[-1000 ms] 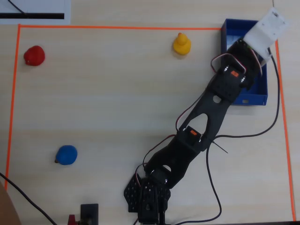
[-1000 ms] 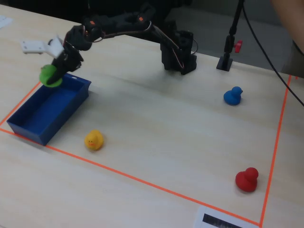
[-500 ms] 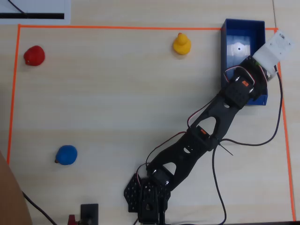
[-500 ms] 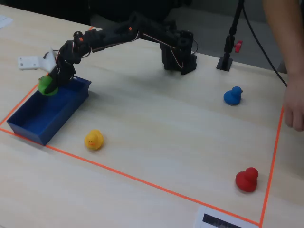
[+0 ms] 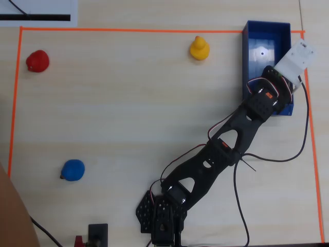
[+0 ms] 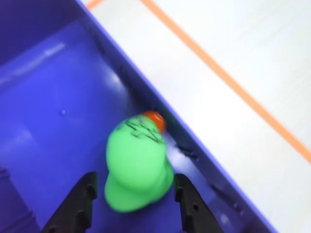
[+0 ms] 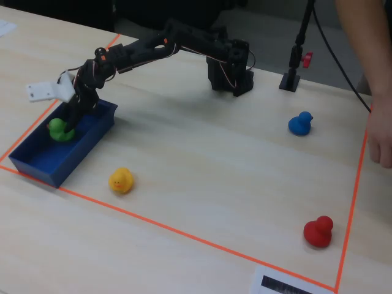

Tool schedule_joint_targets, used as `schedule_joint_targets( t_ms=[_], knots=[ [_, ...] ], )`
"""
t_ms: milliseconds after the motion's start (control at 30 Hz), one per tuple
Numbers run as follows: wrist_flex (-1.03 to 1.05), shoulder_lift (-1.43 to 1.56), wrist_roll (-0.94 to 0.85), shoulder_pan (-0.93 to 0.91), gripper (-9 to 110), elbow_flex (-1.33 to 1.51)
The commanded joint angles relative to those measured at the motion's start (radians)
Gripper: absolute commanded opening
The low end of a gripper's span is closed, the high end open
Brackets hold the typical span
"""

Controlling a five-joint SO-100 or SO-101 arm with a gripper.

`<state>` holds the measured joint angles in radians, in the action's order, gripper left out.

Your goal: Grasp green duck and put it into box.

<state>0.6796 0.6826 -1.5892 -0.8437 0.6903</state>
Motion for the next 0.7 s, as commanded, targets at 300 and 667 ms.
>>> schedule_joint_targets(
  t_ms=[300,667],
  knots=[
    [0.123,0.634,0.164,0.187,10,0.337],
    [-0.153,1.655,0.132,0.787,0,1.617]
  ],
)
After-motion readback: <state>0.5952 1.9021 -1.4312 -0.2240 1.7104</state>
